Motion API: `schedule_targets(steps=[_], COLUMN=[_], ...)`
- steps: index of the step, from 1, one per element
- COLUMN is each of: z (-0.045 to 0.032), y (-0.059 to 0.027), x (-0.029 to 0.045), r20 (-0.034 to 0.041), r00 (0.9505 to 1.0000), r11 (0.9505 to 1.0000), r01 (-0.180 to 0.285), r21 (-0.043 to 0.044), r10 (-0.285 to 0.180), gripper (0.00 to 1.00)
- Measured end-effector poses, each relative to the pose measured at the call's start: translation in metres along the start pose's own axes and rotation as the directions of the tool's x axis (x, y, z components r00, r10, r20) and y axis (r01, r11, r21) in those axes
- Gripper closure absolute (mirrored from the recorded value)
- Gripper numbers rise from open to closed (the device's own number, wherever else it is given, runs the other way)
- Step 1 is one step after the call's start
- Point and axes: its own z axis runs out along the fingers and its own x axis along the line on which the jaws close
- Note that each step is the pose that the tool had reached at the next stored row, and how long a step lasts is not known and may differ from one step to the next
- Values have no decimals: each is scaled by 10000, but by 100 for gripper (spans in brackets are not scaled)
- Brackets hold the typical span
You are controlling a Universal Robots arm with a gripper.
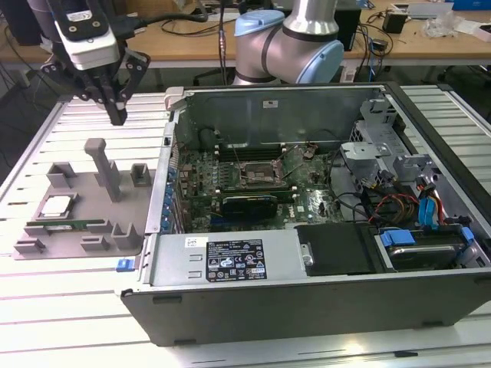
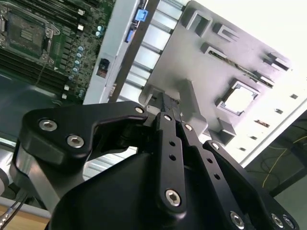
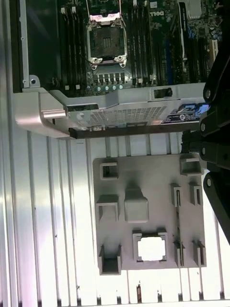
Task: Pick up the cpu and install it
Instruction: 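Reach for the cpu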
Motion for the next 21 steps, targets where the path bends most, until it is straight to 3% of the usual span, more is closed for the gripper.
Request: schedule_targets(steps=[6, 10, 21], z=[-5, -10, -16], y=[-11, -24, -39], x=[155, 331, 533], r20=[3, 6, 7], r00=[10000, 10000, 10000], r11=[10000, 10000, 10000], r01=[0, -2, -2], r21=[0, -2, -5], r10=[0, 2, 2], gripper=[89, 89, 89])
